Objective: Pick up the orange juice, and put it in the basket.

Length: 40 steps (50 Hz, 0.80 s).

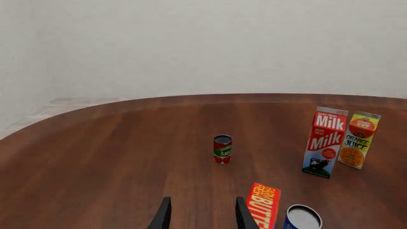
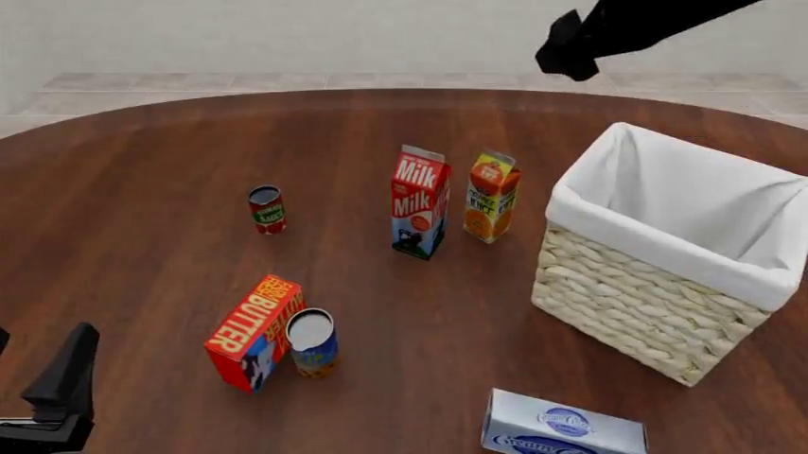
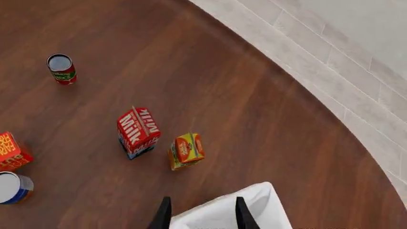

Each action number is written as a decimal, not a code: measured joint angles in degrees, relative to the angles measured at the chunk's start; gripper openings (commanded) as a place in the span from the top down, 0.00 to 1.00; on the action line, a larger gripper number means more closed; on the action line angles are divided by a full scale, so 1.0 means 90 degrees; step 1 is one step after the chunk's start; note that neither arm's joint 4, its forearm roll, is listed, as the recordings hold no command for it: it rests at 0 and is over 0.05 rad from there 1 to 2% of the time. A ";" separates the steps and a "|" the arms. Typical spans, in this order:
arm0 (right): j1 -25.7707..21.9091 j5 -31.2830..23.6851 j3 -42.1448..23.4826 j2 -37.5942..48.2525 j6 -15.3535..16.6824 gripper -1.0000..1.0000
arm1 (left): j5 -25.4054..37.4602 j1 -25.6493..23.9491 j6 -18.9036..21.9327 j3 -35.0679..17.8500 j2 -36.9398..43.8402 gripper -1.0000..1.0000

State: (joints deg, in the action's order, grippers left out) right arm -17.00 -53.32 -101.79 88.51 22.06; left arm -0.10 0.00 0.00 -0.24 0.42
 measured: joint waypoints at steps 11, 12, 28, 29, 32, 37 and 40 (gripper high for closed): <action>0.0172 -0.0882 -0.1268 0.1166 0.0572 0.00 | 0.0000 0.0000 0.0000 0.0000 0.0000 0.00; 0.0185 -0.0945 -0.1348 0.1262 0.0615 0.00 | 0.0000 0.0000 0.0000 0.0000 0.0000 0.00; 0.0281 -0.1611 -0.2257 0.2441 0.1034 0.00 | 0.0000 0.0000 0.0000 0.0000 0.0000 0.00; 0.0264 -0.1633 -0.2283 0.2484 0.1041 0.00 | 0.0000 0.0000 0.0000 0.0000 0.0000 0.00; 0.0223 -0.1687 -0.2380 0.2619 0.1055 0.00 | 0.0000 0.0000 0.0000 0.0000 0.0000 0.00; 0.0159 -0.1748 -0.2548 0.2837 0.1053 0.00 | 0.0000 0.0000 0.0000 0.0000 0.0000 0.00; 0.0147 -0.1772 -0.2661 0.2973 0.1064 0.00 | 0.0000 0.0000 0.0000 0.0000 0.0000 0.00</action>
State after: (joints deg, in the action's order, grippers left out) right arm -15.68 -69.27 -125.74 115.27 31.63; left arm -0.10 0.00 0.00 -0.24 0.42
